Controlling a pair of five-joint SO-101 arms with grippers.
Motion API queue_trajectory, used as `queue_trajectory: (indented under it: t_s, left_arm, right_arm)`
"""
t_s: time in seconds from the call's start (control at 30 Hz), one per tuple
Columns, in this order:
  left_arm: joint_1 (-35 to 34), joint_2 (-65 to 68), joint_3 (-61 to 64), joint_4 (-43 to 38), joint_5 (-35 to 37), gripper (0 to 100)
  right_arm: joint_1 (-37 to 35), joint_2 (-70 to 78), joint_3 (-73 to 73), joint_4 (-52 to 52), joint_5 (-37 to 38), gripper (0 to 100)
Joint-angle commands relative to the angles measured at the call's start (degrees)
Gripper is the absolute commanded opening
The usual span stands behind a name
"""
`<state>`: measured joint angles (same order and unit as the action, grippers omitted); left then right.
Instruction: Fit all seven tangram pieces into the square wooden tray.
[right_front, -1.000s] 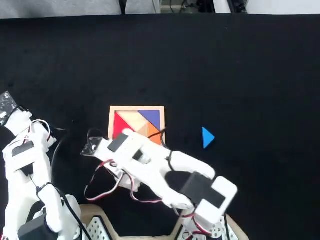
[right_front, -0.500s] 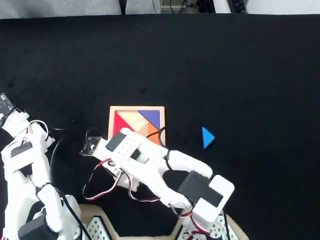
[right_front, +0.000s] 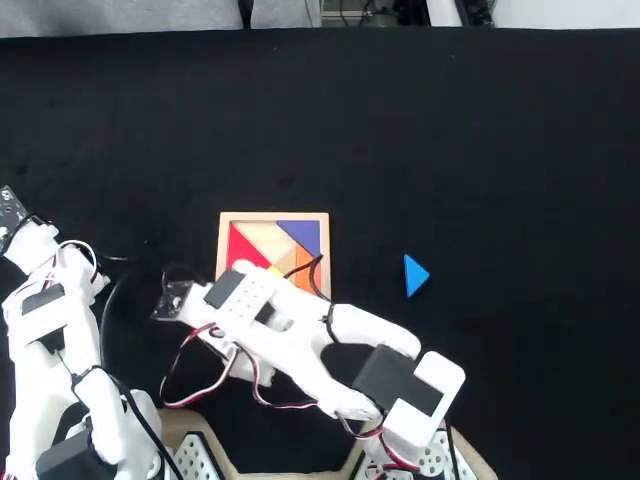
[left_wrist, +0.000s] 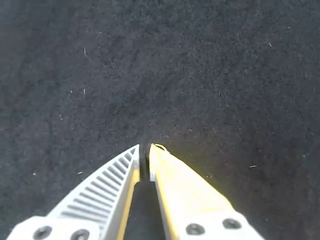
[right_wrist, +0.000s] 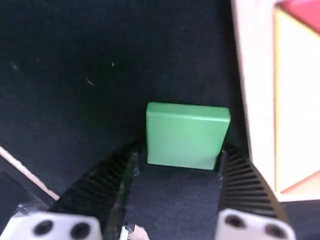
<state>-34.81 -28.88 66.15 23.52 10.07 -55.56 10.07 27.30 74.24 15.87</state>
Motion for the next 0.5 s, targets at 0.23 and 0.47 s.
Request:
queue_trajectory:
  t_s: [0.23,0.47]
  left_arm:
    - [-0.1,-1.7,-3.8,0.3,0.8,5]
    - [0.0,-1.7,-3.8,0.3,0.8,5]
  right_arm:
    - [1.3,-1.9,-5.1,1.4,0.5,24.3]
    - [1.3,-1.7,-3.7,1.4,0.5,24.3]
